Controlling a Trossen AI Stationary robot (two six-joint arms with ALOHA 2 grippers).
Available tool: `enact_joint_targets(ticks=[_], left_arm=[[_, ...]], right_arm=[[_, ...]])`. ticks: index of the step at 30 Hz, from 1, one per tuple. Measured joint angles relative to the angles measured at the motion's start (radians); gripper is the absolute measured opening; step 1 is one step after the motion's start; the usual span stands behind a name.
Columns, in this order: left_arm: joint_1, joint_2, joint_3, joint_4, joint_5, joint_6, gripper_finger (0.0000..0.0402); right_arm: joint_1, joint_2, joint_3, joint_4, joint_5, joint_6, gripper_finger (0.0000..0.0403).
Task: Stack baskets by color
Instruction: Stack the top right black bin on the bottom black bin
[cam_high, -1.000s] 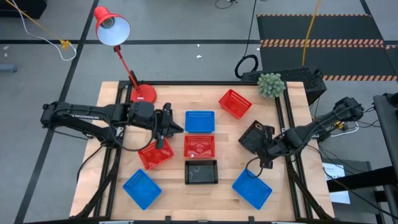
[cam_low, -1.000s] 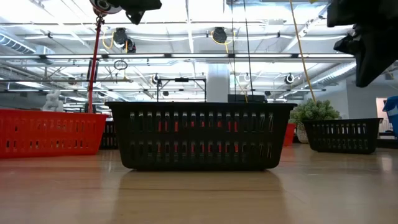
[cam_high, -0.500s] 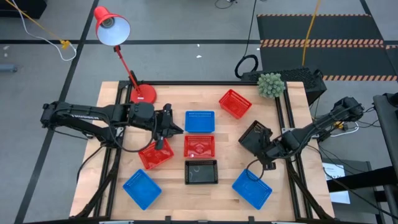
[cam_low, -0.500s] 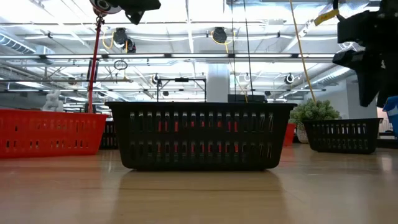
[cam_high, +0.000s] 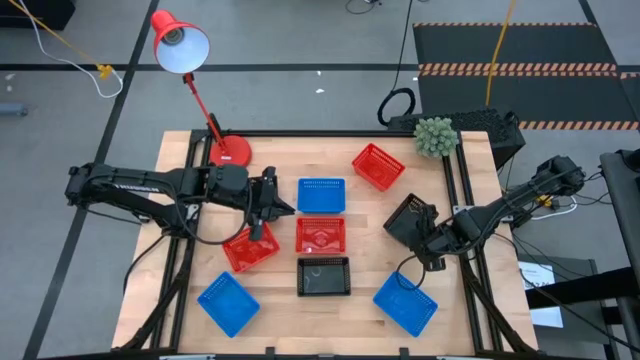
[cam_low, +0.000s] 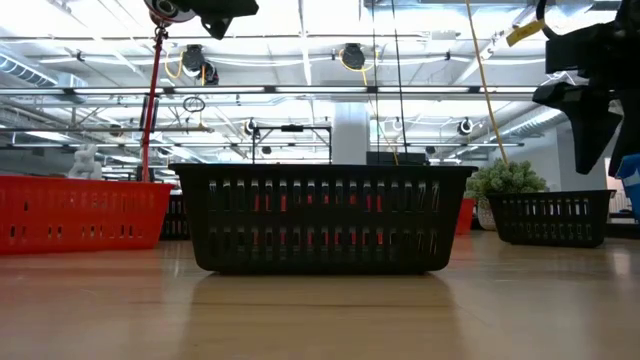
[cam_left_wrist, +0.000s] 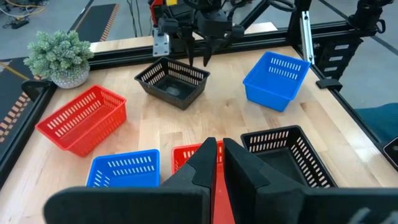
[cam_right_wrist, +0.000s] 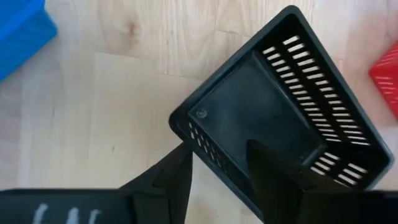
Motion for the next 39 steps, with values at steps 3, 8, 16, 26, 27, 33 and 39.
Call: enact_joint_targets(ticks=[3,8,16,26,27,33,39], left_arm=[[0.0,0.0,0.0,0.0,0.0,0.001,0.0031],[0.0,0.0,0.0,0.0,0.0,0.001,0.0031],[0.0,0.0,0.0,0.0,0.0,0.009,0.0031],[0.0,0.0,0.0,0.002,0.0,0.013,0.0031],[0.0,0.0,0.0,0.002,0.0,0.013,0.0031],[0.0,0.0,0.0,0.002,0.0,0.013,0.0031],[0.0,0.0,0.0,0.002,0.0,0.013,0.0031]], right_arm=[[0.0,0.0,0.0,0.001,-0.007,-0.002,0.0131],[0.0,0.0,-0.021,0.013,-0.038,0.001,0.0116],[-0.002,0.0,-0.045,0.062,-0.077,-0.002,0.0107],[-0.002,0.066,-0.046,0.12,-0.078,-0.028,0.0106],[-0.002,0.078,-0.046,0.118,-0.078,-0.029,0.0106],[-0.029,0.121,-0.046,0.124,-0.098,-0.036,0.0089],[-0.075,0.128,-0.045,0.177,-0.129,-0.055,0.0018]])
